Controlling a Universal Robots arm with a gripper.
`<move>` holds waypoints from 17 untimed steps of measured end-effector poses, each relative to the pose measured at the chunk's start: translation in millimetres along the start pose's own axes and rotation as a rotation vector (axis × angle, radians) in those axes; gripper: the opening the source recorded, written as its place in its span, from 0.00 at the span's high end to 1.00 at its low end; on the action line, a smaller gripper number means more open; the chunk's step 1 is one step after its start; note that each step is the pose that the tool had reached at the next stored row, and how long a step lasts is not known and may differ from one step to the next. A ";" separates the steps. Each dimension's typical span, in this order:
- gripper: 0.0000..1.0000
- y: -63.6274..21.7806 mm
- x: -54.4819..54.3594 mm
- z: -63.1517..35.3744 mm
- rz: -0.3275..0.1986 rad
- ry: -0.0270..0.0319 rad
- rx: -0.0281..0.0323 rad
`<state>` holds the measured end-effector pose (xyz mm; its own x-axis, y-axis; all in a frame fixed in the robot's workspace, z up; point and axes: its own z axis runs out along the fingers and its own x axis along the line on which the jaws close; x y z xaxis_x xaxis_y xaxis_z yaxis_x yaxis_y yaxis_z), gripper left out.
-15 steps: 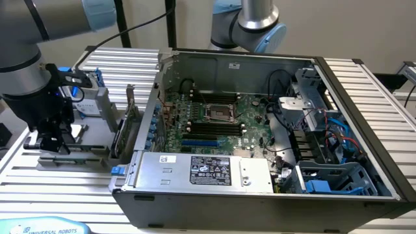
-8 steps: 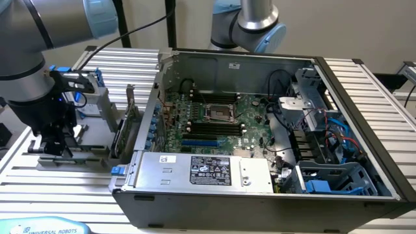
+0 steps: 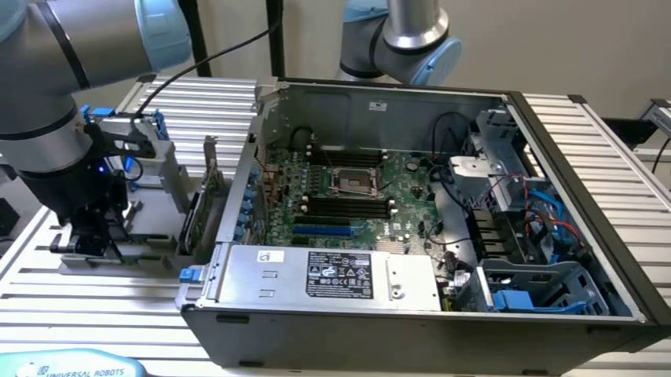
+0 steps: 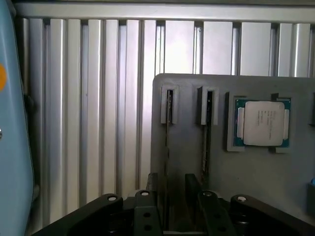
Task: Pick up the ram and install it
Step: 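Pick up the ram and move it above insertion slot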
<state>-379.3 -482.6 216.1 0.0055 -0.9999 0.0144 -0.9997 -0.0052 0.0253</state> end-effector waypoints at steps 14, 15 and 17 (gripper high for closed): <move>0.64 3.5 5.7 11.6 0.021 -0.0015 0.0075; 0.64 3.6 6.1 12.4 0.021 -0.0031 0.0078; 0.64 3.8 6.4 14.0 0.021 -0.0101 0.0087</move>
<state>-383.4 -489.2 202.3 -0.0157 -0.9999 0.0047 -0.9997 0.0158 0.0165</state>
